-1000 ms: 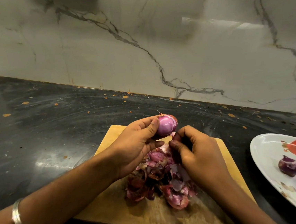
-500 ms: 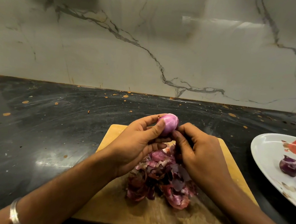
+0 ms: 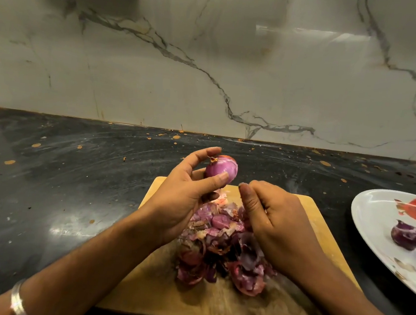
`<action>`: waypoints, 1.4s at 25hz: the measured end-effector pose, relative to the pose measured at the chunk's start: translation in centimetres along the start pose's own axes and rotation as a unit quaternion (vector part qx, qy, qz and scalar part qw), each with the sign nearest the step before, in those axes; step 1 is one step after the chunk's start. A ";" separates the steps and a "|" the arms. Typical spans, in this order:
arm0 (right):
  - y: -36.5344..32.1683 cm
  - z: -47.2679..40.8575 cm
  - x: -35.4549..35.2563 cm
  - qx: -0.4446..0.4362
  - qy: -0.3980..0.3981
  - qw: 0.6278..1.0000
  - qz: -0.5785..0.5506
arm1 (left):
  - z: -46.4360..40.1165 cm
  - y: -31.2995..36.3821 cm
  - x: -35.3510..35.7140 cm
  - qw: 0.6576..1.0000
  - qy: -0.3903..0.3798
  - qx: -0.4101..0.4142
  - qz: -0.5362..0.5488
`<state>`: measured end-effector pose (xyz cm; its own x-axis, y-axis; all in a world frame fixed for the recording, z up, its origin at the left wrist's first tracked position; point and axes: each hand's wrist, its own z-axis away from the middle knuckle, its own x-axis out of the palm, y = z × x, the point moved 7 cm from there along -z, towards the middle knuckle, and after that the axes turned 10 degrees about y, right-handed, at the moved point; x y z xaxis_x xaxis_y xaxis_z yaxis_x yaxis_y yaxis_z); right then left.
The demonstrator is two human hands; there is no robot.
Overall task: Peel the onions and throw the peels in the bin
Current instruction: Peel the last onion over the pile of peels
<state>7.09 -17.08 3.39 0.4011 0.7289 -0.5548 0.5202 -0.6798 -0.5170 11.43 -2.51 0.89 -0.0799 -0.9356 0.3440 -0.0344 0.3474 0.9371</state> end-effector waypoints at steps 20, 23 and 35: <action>2.5 -0.5 -0.8 0.158 0.024 0.960 -0.230 | 1.0 -0.8 1.6 0.996 -0.081 -0.042 -0.011; 2.8 -0.5 -0.5 0.182 0.011 0.942 -0.280 | 0.8 -0.7 1.4 0.997 -0.067 -0.037 -0.008; 1.9 -0.4 -0.1 0.090 0.032 0.983 -0.160 | 1.0 -0.8 1.3 0.998 -0.047 -0.047 0.010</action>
<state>8.36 -18.42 2.67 0.2877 0.9072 -0.3068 0.4884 -0.4146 -0.7679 10.32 -3.91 0.49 -0.1720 -0.9174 0.3589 0.0618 0.3536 0.9334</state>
